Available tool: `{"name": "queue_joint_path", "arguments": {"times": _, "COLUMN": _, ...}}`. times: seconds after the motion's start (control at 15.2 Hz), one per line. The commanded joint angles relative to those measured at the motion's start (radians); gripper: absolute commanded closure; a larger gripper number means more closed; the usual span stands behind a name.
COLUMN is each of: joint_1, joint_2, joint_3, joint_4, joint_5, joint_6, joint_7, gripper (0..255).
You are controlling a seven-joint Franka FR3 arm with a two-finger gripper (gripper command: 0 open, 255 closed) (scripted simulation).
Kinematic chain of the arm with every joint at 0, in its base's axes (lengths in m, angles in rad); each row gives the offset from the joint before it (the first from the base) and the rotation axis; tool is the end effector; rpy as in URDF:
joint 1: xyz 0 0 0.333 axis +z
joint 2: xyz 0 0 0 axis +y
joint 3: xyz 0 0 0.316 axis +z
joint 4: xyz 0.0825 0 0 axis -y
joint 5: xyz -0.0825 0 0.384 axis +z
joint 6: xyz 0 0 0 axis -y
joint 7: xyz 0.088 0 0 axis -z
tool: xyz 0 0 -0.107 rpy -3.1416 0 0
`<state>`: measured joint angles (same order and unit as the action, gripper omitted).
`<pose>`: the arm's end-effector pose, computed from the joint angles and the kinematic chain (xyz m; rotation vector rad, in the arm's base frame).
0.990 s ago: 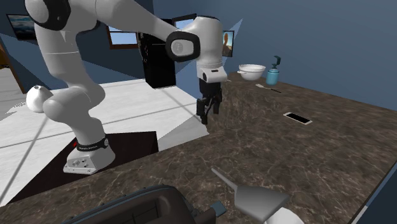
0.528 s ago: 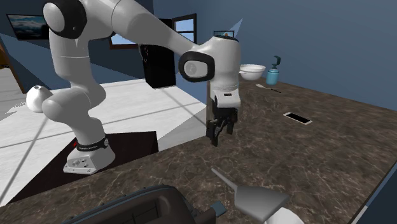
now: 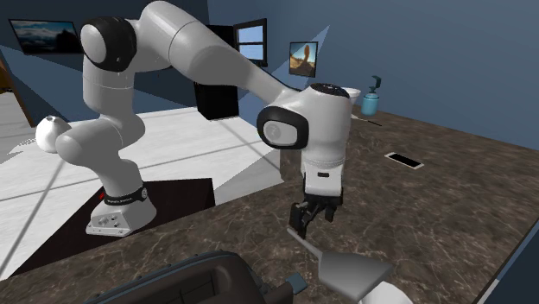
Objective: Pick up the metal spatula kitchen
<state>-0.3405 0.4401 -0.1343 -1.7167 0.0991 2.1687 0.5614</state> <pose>0.5963 -0.2925 0.3364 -2.6736 1.5994 -0.0244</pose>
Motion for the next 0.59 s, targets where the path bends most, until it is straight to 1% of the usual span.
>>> {"name": "queue_joint_path", "arguments": {"times": 0.0, "joint_1": -0.018, "joint_2": 0.062, "joint_3": -0.011, "joint_4": 0.058, "joint_5": 0.016, "joint_6": -0.001, "joint_7": 0.023, "gripper": 0}}
{"name": "queue_joint_path", "arguments": {"times": 0.07, "joint_1": -0.02, "joint_2": 0.067, "joint_3": -0.011, "joint_4": 0.061, "joint_5": 0.017, "joint_6": -0.001, "joint_7": 0.024, "gripper": 0}}
{"name": "queue_joint_path", "arguments": {"times": 0.53, "joint_1": -0.023, "joint_2": 0.12, "joint_3": -0.005, "joint_4": 0.037, "joint_5": 0.028, "joint_6": 0.076, "joint_7": 0.016, "gripper": 0}}
